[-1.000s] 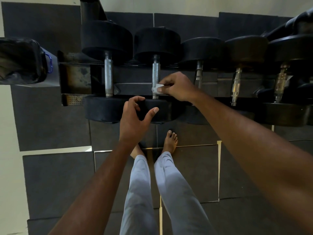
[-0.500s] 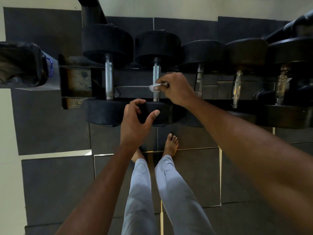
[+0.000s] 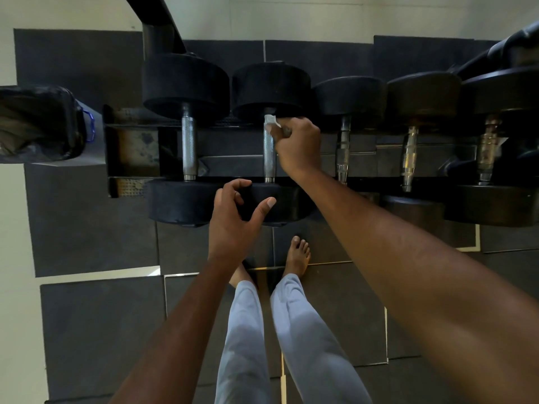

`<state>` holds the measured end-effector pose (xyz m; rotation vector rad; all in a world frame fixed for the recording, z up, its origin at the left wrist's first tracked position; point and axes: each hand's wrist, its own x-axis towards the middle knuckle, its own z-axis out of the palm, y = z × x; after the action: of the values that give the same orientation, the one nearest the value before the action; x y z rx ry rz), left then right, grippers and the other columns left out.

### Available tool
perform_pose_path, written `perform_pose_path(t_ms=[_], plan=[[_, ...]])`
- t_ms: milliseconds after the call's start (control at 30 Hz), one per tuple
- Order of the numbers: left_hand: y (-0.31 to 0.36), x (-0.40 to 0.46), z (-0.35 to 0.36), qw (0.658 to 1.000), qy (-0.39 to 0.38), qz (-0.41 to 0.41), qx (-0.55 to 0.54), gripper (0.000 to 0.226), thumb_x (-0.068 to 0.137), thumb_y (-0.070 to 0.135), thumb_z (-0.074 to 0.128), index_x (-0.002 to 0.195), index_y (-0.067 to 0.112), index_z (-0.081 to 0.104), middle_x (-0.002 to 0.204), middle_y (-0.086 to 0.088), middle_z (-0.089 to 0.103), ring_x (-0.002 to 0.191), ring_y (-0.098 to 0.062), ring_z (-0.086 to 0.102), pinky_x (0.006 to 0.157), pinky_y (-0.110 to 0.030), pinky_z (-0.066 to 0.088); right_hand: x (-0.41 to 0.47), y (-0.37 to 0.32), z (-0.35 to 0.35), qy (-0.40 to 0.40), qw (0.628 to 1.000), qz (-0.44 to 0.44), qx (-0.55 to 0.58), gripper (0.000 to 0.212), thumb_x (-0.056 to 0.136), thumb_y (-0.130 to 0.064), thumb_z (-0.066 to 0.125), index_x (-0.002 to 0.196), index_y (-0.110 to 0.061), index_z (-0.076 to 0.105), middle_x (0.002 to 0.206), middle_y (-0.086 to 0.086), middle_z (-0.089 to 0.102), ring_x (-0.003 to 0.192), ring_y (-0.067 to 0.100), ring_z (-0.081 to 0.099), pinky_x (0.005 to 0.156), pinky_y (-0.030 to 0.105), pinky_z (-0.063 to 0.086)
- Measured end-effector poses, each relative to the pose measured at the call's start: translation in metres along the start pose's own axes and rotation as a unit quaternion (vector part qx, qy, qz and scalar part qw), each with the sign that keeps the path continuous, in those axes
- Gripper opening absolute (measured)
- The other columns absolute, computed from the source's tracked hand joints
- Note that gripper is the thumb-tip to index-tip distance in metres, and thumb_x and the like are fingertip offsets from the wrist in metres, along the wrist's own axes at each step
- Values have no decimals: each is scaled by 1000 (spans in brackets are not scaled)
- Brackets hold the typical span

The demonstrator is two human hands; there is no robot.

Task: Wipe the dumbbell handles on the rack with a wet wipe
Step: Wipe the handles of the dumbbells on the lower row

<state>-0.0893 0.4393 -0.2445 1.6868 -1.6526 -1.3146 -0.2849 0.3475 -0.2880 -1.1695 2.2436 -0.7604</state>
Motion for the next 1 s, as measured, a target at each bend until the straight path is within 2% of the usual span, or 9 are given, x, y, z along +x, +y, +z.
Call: perform_pose_path(t_ms=[133, 333, 400, 500, 600, 667, 800, 933, 1000], plan=[[1, 0, 0, 1000, -1, -4, 1, 54, 88, 50, 84, 131, 30, 58, 107, 15, 51, 96, -9, 57, 75, -11, 48, 1, -7, 0, 24, 998, 44, 29, 27, 92, -39, 82, 107, -17, 82, 97, 0, 77, 87, 12, 70, 73, 25, 58], [1, 1, 0, 1000, 4, 4, 7, 54, 88, 50, 85, 131, 30, 58, 106, 13, 52, 95, -9, 57, 74, -12, 48, 9, -11, 5, 30, 976, 175, 128, 22, 94, -37, 81, 103, -17, 82, 88, -7, 76, 76, 0, 67, 53, 6, 43], [1, 1, 0, 1000, 4, 4, 8, 53, 88, 50, 85, 130, 30, 59, 106, 13, 52, 95, -9, 57, 74, -11, 47, 10, -7, 9, 28, 946, 262, 189, 22, 93, -38, 82, 100, -17, 80, 89, -3, 77, 80, 7, 71, 61, 15, 54], [1, 0, -1, 1000, 4, 3, 5, 53, 88, 50, 85, 130, 31, 59, 107, 13, 52, 96, -9, 57, 75, -12, 47, 10, -7, 8, -8, 854, 390, 344, 20, 88, -33, 88, 95, -18, 78, 95, 2, 79, 92, 19, 76, 84, 40, 65], [0, 1, 0, 1000, 7, 9, 3, 53, 88, 47, 86, 130, 28, 60, 108, 12, 53, 96, -8, 56, 75, -8, 46, 12, -9, -1, -49, 816, 399, 416, 19, 92, -23, 84, 105, -13, 74, 108, 8, 79, 99, 23, 77, 74, 33, 67], [0, 1, 0, 1000, 8, 10, 6, 53, 88, 46, 86, 130, 26, 60, 109, 13, 53, 96, -7, 56, 75, -7, 45, 13, -12, -8, -53, 814, 389, 427, 19, 94, -18, 81, 110, -12, 72, 113, 9, 77, 101, 22, 76, 68, 28, 65], [-1, 1, 0, 1000, 2, 10, 3, 53, 88, 48, 85, 130, 27, 59, 110, 13, 53, 97, -7, 56, 75, -9, 47, 19, -11, -10, -63, 836, 388, 382, 27, 91, -25, 85, 113, -14, 72, 109, 4, 77, 97, 19, 75, 76, 29, 65], [-2, 2, 0, 1000, 0, 13, 7, 54, 89, 51, 84, 131, 29, 59, 110, 15, 52, 97, -9, 57, 75, -12, 48, 14, 1, -18, -148, 871, 380, 273, 33, 90, -38, 85, 110, -15, 73, 109, 4, 78, 86, 16, 71, 83, 32, 63], [-2, 2, -1, 1000, -3, 12, 8, 54, 89, 51, 83, 131, 30, 58, 110, 16, 52, 98, -9, 57, 76, -16, 51, 5, 8, -27, -205, 878, 375, 215, 36, 91, -36, 84, 115, -13, 73, 105, 3, 77, 86, 13, 73, 79, 30, 65]])
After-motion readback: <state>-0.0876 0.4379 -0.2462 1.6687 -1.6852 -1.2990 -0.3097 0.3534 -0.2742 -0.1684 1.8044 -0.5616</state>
